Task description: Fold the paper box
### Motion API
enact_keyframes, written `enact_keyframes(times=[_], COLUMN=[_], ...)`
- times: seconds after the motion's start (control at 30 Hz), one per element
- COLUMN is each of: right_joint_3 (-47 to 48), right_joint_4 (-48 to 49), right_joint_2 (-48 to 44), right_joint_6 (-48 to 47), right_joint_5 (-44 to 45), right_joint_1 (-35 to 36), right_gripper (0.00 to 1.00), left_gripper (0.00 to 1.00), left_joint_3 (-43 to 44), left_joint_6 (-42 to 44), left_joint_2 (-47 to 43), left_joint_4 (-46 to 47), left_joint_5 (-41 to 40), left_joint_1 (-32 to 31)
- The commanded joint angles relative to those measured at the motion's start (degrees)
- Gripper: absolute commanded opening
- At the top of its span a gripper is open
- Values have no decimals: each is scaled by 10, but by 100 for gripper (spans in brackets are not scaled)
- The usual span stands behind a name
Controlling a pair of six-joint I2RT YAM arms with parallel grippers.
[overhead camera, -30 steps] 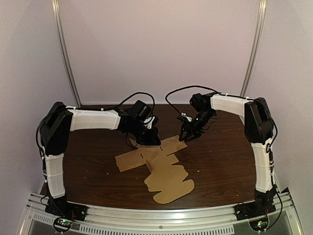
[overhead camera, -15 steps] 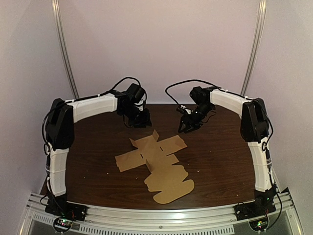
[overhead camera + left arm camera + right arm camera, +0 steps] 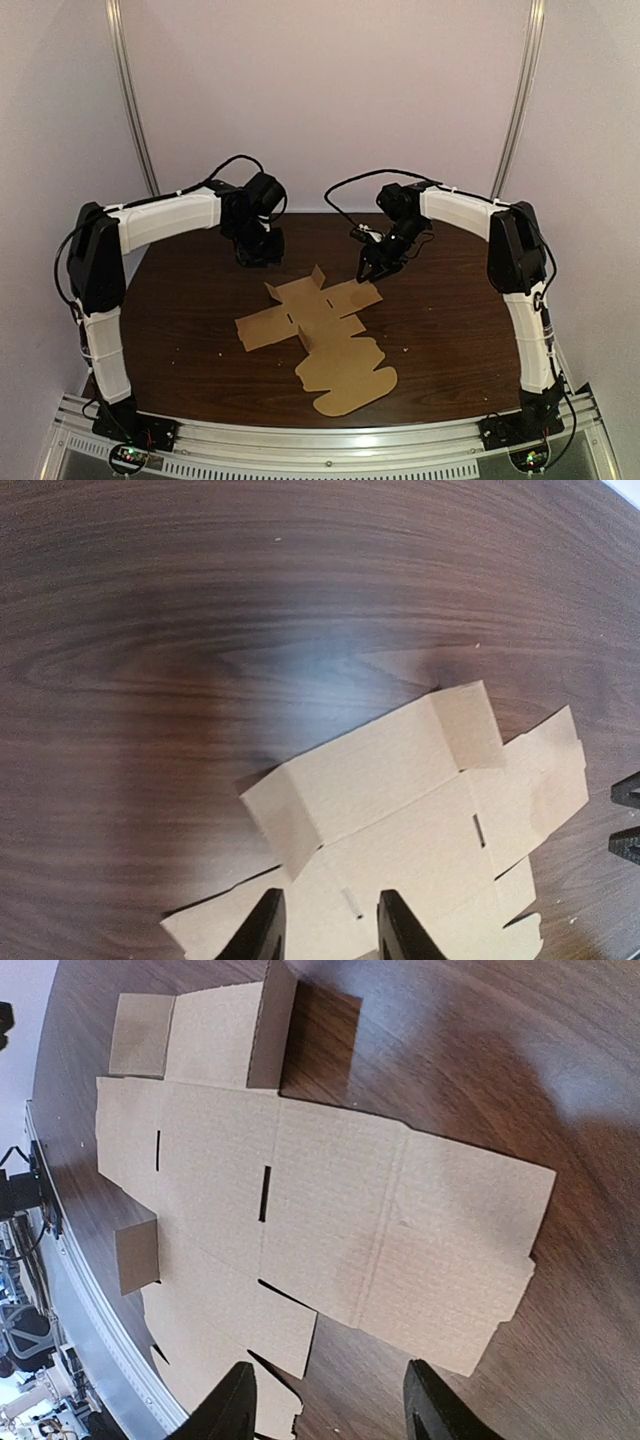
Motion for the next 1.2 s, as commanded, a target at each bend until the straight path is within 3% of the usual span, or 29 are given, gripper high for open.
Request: enact_keyframes(times=[0.0, 0.17, 0.57, 0.83, 0.97, 1.17], right_joint_3=[-3, -39, -96, -159, -192, -220], right_joint_4=[-17, -13, 3, 27, 45, 66], right_joint_2=[-25, -53, -98, -127, -128, -124], right_joint_6=[-9, -9, -15, 4, 19, 35], right_joint_5=[26, 29, 34, -20, -44, -55], right_joint_1=[16, 24, 27, 30, 35, 46], right_gripper=[52, 53, 54, 62, 66, 69], left_gripper=[34, 34, 32, 17, 0, 0], left_joint_3=[-75, -142, -138, -121, -121, -153], left_joint_6=[-20, -70, -103, -116, -120, -144], left_joint_2=[-60, -57, 6, 32, 31, 2], left_joint_4=[-32, 56, 120, 136, 141, 171], left_joint_5=[-43, 17, 60, 81, 89, 106], left_joint_1=[9, 10, 19, 20, 20, 20])
